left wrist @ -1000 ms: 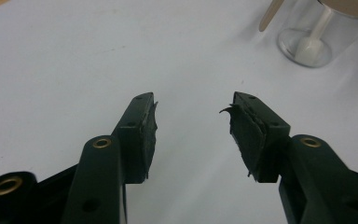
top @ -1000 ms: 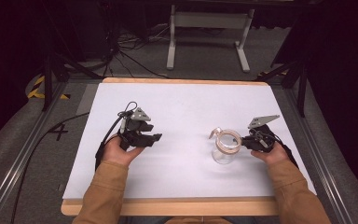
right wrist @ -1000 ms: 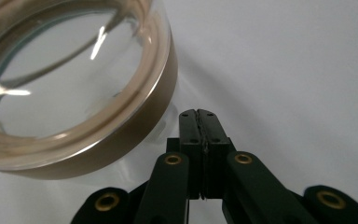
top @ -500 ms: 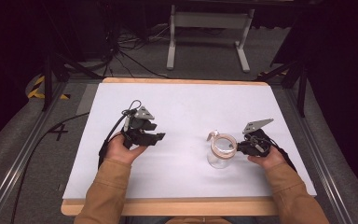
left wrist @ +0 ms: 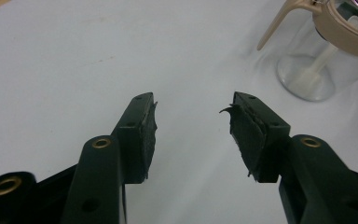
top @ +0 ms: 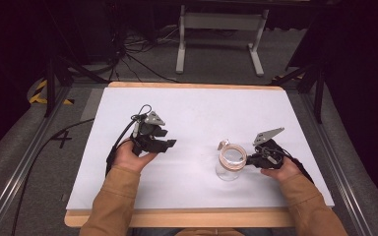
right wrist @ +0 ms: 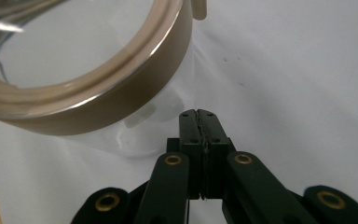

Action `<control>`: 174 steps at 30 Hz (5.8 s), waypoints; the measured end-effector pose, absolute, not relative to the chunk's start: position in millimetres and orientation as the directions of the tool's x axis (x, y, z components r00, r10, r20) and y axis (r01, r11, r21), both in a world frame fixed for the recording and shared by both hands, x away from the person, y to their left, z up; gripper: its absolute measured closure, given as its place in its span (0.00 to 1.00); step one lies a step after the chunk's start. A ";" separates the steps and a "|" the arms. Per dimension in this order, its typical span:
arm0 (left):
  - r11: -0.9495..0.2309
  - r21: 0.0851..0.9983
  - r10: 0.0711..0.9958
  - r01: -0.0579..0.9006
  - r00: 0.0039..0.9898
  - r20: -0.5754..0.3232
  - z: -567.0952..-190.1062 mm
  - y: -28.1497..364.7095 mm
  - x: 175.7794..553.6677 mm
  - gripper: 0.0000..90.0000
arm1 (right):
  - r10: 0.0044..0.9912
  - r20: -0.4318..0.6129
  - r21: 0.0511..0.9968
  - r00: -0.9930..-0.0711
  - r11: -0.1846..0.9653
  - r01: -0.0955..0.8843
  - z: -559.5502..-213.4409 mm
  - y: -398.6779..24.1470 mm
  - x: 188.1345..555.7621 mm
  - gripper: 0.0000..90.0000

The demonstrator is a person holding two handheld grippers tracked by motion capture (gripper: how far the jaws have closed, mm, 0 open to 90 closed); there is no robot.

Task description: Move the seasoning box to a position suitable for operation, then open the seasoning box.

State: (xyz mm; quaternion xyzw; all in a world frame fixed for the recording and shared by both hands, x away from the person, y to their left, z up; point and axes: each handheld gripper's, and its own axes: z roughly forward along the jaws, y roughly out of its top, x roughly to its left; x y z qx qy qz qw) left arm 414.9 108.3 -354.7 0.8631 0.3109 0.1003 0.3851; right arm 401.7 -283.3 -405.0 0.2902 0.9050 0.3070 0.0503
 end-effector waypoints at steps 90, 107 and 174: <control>-0.512 0.755 0.332 0.410 0.905 -0.266 -354.9 -22.1 446.6 0.99 | 0.578 0.112 0.706 -0.808 0.526 0.475 -382.0 -300.5 379.6 0.99; -0.525 0.761 0.330 0.381 0.915 -0.231 -354.2 -22.0 444.2 0.99 | 0.437 0.138 0.697 -0.889 0.595 0.401 -364.9 -287.4 365.6 0.99; -0.398 0.813 0.491 0.425 0.847 -0.203 -329.9 72.8 409.3 0.89 | 0.396 0.073 0.866 -0.915 0.430 0.255 -332.4 -259.5 371.7 1.00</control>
